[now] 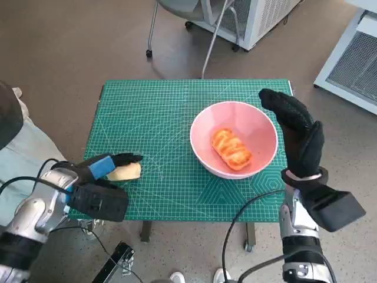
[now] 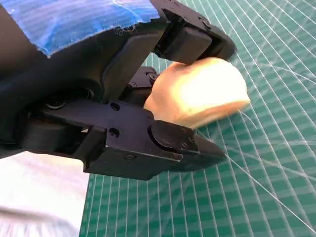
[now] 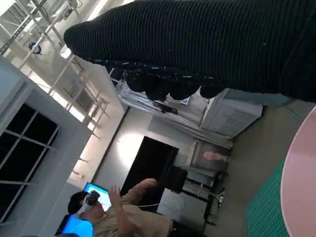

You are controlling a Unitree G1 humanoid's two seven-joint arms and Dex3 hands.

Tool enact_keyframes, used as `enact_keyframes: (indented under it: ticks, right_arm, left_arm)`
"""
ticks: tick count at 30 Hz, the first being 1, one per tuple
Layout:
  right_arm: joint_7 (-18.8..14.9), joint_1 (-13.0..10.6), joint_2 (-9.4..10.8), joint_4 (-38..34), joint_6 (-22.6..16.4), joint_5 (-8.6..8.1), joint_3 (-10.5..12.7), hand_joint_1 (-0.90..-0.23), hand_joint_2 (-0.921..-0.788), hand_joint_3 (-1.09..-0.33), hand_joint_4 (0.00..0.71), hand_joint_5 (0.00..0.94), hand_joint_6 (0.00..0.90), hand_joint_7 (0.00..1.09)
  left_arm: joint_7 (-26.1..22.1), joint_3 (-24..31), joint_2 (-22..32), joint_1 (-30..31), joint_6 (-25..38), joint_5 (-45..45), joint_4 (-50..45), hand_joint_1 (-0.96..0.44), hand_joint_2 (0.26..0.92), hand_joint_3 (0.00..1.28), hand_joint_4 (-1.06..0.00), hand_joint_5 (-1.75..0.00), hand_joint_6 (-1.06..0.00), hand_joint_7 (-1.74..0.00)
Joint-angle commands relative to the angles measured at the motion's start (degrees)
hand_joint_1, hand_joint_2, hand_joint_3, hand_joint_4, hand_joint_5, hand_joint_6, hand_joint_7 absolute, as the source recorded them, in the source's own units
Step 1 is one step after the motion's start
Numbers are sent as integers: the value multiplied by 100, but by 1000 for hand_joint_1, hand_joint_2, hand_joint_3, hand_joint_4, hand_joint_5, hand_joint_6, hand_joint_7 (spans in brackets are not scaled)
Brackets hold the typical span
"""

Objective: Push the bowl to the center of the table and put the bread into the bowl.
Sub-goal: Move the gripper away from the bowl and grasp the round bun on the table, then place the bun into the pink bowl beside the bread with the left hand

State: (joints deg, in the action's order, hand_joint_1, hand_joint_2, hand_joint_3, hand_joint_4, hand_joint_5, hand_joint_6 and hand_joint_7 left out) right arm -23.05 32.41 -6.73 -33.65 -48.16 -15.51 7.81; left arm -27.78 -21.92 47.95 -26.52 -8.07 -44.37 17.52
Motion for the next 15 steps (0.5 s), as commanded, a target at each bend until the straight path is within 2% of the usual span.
enact_keyframes:
  ticks: [1, 6, 9, 15]
  right_arm:
    - [-90, -156, -45, 0, 60, -18, 13, -558, -921, -712, 370, 5, 75, 760]
    - [-123, -146, -49, -8, 75, -41, 24, -557, -921, -712, 372, 6, 77, 756]
    - [-140, -132, -46, -20, 86, -49, 29, -557, -921, -710, 373, 6, 78, 754]
    - [-176, -104, -48, -57, 89, -58, 41, -556, -921, -710, 373, 6, 79, 752]
  left_arm:
    - [-220, 140, 85, 67, -151, 252, -218, 6, 903, 148, -605, -1316, -618, -1009]
    - [-452, 717, 96, -6, 33, 850, -810, 3, 892, 135, -628, -1333, -668, -1015]
    - [-406, 1133, 41, -119, 97, 1227, -1184, 3, 889, 132, -638, -1307, -673, -1041]
    - [-339, 1525, -97, -650, 220, 1506, -1697, 3, 885, 122, -656, -1220, -682, -1105]
